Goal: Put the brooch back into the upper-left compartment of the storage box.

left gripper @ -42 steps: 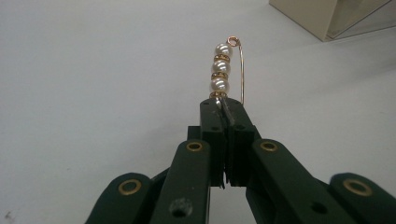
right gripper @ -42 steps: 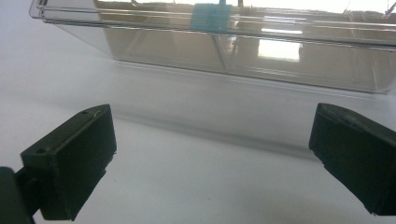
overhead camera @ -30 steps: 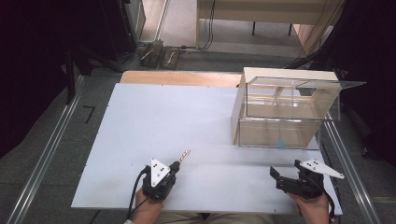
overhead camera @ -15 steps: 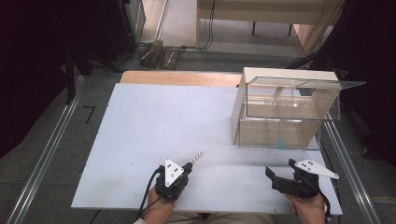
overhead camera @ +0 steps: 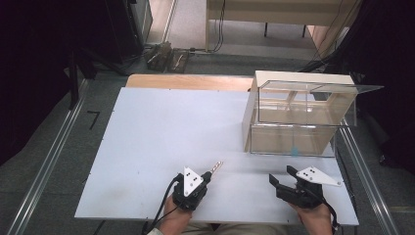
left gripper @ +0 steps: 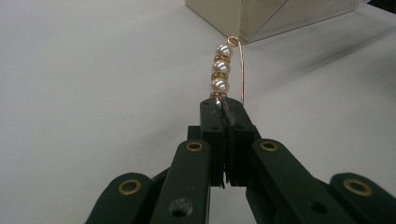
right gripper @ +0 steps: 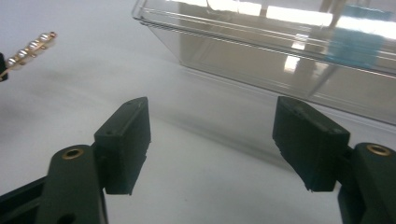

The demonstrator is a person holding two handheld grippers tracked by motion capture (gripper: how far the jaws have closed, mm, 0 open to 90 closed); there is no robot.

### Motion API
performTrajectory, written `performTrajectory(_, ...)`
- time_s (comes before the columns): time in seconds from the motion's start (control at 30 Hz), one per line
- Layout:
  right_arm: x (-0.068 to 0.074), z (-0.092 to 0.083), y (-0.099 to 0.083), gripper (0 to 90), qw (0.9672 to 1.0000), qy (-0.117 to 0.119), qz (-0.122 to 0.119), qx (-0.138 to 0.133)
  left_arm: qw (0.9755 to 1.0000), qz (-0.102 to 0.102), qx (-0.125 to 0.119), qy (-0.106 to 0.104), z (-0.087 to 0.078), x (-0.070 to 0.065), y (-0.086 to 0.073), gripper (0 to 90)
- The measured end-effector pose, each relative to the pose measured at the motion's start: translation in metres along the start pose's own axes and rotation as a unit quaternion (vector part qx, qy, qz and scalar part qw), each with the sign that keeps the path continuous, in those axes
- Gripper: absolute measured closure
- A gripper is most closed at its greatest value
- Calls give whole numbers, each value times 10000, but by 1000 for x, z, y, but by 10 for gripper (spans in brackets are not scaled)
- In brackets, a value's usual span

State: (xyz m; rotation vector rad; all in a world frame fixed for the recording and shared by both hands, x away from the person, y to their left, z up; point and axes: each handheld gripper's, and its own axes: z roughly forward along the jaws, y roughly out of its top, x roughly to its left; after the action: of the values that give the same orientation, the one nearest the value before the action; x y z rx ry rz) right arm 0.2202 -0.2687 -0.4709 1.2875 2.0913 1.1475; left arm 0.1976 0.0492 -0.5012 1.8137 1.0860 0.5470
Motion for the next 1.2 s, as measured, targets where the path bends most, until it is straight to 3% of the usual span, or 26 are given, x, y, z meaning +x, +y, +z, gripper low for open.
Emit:
performTrajectory(0.3, 16, 10, 3, 306, 9996, 194, -195, 23, 9999, 51, -8, -141, 10, -11, 2, 873)
performTrajectory(1.2, 40, 34, 11, 374, 9968, 770, -175, 93, 9994, 188, -98, -273, 28, -33, 2, 872)
